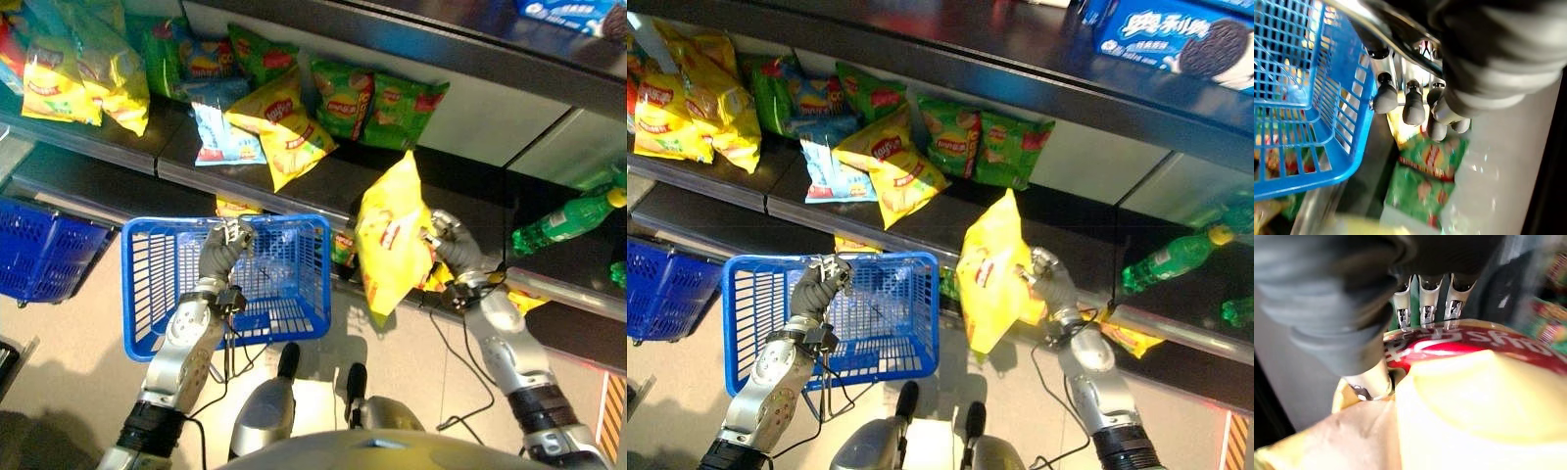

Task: Pick up the snacks into the basket

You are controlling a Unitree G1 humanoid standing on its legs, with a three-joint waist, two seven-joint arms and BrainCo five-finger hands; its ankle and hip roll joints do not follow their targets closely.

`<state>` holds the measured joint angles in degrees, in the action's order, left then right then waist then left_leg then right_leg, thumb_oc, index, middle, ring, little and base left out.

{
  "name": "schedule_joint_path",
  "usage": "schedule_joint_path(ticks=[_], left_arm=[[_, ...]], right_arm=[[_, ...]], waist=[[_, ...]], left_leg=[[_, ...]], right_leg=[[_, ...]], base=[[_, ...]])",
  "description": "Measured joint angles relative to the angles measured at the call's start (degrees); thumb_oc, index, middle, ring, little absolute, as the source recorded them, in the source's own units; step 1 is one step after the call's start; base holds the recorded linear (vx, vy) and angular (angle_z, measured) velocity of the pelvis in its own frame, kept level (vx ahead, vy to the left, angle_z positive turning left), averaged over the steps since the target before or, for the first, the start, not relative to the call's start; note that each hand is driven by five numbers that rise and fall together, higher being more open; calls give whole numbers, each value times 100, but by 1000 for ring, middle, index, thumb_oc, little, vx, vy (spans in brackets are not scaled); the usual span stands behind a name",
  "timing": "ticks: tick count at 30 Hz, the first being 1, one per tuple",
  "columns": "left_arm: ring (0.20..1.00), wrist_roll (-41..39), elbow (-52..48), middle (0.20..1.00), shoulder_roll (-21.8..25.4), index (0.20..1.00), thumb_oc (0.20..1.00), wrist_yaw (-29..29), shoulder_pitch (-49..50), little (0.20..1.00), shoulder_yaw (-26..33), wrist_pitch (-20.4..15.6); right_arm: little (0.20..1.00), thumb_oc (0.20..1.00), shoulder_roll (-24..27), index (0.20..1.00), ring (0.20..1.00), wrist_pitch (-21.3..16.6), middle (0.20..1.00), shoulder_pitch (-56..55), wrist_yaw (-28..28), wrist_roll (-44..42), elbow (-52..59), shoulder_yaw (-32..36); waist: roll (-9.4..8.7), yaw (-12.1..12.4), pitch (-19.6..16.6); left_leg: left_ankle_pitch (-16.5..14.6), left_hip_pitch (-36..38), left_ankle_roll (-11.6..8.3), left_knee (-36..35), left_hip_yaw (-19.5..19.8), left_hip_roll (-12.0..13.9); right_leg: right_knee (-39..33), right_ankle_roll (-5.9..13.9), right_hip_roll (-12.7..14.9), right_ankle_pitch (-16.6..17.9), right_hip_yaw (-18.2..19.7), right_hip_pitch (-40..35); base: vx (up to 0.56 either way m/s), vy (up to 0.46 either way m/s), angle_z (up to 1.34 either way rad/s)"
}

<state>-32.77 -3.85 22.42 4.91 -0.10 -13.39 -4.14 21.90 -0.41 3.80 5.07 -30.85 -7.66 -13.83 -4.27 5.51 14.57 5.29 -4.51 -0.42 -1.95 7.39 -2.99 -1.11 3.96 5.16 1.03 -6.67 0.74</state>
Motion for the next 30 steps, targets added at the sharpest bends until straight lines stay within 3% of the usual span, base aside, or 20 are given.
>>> schedule_joint_path(ticks=[6, 9, 13, 19, 26, 30], left_arm=[[200, -69, 138, 200, -39, 200, 200, 172, -879, 200, -959, 55], [200, -68, 222, 200, -207, 200, 200, 194, -1325, 200, -1267, 50], [200, -66, 225, 200, -314, 200, 200, 315, -1920, 200, -1442, 36], [200, -297, 320, 200, -461, 200, 200, 733, -2149, 200, -1414, 37], [200, -460, 633, 200, -619, 200, 200, 865, -2388, 200, -1556, 37], [200, -642, 734, 200, -666, 200, 200, 868, -2505, 200, -1788, 37]], right_arm=[[200, 200, -228, 200, 200, 159, 200, 1227, -71, 355, -1575, -1161], [200, 200, -620, 200, 200, 191, 200, 1550, -72, 496, -2057, -1540], [200, 200, -918, 200, 200, 223, 200, 2139, -194, 562, -2770, -1874], [200, 200, -1059, 200, 200, 232, 200, 2592, -493, 770, -3240, -1944], [200, 200, -1149, 200, 200, 249, 200, 3401, -889, 838, -4418, -1857], [200, 200, -1149, 200, 200, 292, 200, 3756, -1139, 828, -4537, -1750]], waist=[[64, 12, 56], [216, 127, 388], [290, 212, 806], [273, 371, 1319], [298, 403, 1426], [325, 513, 1444]], left_leg=[[53, -952, -17, 403, 44, 27], [91, -1028, -25, 486, 71, 20], [124, -1388, -133, 617, 152, 23], [173, -1676, -176, 753, 285, -11], [227, -1748, -136, 747, 389, -47], [227, -1747, -136, 746, 416, -55]], right_leg=[[441, -8, -36, 0, -14, 957], [620, -16, -33, -23, -38, 1070], [1094, -65, -18, -142, -92, 1548], [1694, -161, 60, -371, -215, 1972], [1790, -170, 101, -486, -329, 2047], [1781, -169, 104, -496, -354, 2028]], base=[[-202, -52, 2], [-126, -40, 4], [-85, -35, 10], [-36, -23, 15], [-13, -4, 9], [12, 12, 4]])
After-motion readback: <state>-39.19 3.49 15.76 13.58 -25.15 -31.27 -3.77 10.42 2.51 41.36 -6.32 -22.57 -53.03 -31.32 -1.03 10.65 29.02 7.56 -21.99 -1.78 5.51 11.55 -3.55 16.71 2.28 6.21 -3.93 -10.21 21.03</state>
